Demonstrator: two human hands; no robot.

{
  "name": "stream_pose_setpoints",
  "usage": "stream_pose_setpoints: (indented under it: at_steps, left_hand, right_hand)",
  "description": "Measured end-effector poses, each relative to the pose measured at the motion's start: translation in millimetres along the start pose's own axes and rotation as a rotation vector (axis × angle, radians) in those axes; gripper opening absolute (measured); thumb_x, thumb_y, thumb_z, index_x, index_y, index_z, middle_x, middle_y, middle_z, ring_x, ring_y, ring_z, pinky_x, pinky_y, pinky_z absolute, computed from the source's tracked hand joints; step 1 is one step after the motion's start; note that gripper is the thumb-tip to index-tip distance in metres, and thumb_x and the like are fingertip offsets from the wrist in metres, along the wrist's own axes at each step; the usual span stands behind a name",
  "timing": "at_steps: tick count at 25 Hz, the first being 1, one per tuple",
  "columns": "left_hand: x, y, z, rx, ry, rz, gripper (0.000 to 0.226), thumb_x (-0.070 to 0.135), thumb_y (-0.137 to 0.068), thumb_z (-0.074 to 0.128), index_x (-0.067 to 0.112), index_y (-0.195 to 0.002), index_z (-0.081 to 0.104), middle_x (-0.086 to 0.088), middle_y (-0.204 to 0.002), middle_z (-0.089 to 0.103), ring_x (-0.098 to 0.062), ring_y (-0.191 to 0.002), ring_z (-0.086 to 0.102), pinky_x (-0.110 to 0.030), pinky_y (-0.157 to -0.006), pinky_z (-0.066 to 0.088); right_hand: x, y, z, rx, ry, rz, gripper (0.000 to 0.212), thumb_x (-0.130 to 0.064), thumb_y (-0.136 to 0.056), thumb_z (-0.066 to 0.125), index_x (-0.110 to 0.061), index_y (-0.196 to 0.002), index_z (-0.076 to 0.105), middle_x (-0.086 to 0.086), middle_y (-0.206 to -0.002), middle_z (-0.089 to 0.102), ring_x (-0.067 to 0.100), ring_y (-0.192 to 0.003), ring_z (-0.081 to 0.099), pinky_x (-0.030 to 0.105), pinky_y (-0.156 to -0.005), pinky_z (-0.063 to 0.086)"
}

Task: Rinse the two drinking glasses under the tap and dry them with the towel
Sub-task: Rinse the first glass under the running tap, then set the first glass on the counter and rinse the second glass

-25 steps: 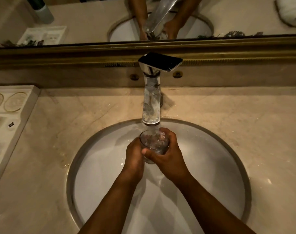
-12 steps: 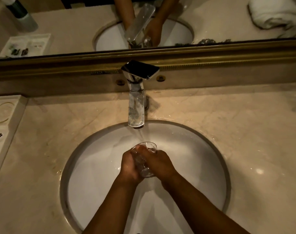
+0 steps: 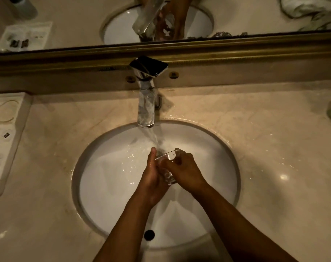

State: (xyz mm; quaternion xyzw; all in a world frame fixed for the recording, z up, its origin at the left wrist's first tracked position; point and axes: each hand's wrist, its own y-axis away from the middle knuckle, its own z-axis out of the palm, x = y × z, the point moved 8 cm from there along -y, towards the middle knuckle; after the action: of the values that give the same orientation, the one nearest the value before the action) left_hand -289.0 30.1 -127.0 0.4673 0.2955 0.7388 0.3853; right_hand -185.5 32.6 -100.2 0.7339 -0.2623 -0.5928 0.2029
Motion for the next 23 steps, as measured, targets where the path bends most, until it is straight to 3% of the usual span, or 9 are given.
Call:
stream_pose_setpoints:
  at_steps: [3,6,8,10,13,17,20,23]
  left_hand:
    - [14.6,3.0,1.0,-0.065,-0.109,0.165,0.086,0.064,-0.07,0.078,0.009,-0.134,0.061,-0.023,-0.131,0.067,-0.037,-0.12,0.067,-0.051,-0.099,0.054]
    - [36.3,8.7,19.2,-0.177,-0.346,0.312,0.098,0.048,-0.053,0.096,0.014,-0.136,0.057,-0.014,-0.128,0.071,-0.034,-0.118,0.068,-0.044,-0.097,0.057]
    - [44.7,10.6,46.6,-0.213,-0.453,0.401,0.098,0.042,-0.051,0.099,0.013,-0.135,0.057,-0.012,-0.126,0.072,-0.032,-0.115,0.07,-0.042,-0.092,0.059]
    - [51.3,3.5,79.8,-0.158,-0.488,0.49,0.098,0.039,-0.044,0.101,0.014,-0.129,0.059,-0.012,-0.12,0.074,-0.033,-0.11,0.072,-0.042,-0.088,0.061]
    - [62.4,-15.2,135.7,-0.088,-0.522,0.626,0.099,0.04,-0.044,0.1,0.019,-0.131,0.058,-0.01,-0.119,0.072,-0.027,-0.107,0.073,-0.042,-0.091,0.06]
    - [74.3,-33.2,203.8,-0.053,-0.717,0.755,0.098,0.042,-0.05,0.097,0.028,-0.137,0.054,0.002,-0.125,0.065,-0.009,-0.11,0.067,-0.028,-0.095,0.056]
    - [69.8,-47.6,246.9,-0.026,-0.841,0.82,0.096,0.043,-0.056,0.097,0.031,-0.138,0.049,0.003,-0.134,0.06,-0.013,-0.119,0.061,-0.023,-0.097,0.053]
    - [60.9,-56.7,272.9,-0.007,-0.884,0.857,0.096,0.041,-0.06,0.096,0.031,-0.14,0.045,0.008,-0.137,0.054,-0.01,-0.12,0.055,-0.005,-0.087,0.043]
  right_hand:
    - [-9.6,17.1,-28.2,0.007,-0.039,-0.117,0.065,-0.051,-0.068,0.083,-0.04,-0.127,0.058,-0.013,-0.118,0.061,-0.003,-0.102,0.059,0.016,-0.086,0.049]
    - [-20.2,30.1,-58.3,0.013,0.056,-0.209,0.063,-0.06,-0.065,0.08,-0.056,-0.122,0.054,-0.02,-0.115,0.061,0.0,-0.1,0.057,0.016,-0.08,0.047]
    - [-25.9,37.2,-83.7,0.049,0.08,-0.26,0.076,-0.067,-0.062,0.078,-0.05,-0.132,0.052,-0.022,-0.121,0.06,0.003,-0.098,0.061,0.02,-0.078,0.054]
    - [-30.9,39.6,-122.5,0.137,0.09,-0.287,0.071,-0.061,-0.066,0.078,-0.045,-0.131,0.054,-0.026,-0.123,0.055,0.0,-0.098,0.061,0.019,-0.076,0.057]
    - [-22.1,36.6,-194.9,0.332,0.027,-0.256,0.044,-0.043,-0.081,0.075,-0.039,-0.123,0.063,-0.022,-0.112,0.064,-0.001,-0.091,0.065,0.015,-0.071,0.056]
    - [8.1,34.3,-290.7,0.719,-0.057,-0.213,0.021,-0.028,-0.088,0.071,-0.029,-0.109,0.071,-0.01,-0.098,0.071,-0.001,-0.079,0.064,0.013,-0.074,0.052]
    - [29.3,49.0,-359.2,1.006,0.053,-0.181,0.022,-0.027,-0.086,0.071,-0.026,-0.108,0.07,0.0,-0.11,0.065,0.008,-0.081,0.059,0.024,-0.079,0.048]
    - [44.8,63.9,-404.1,1.225,0.068,-0.173,0.046,-0.027,-0.08,0.078,-0.02,-0.122,0.06,0.008,-0.126,0.05,0.02,-0.101,0.055,0.036,-0.094,0.049]
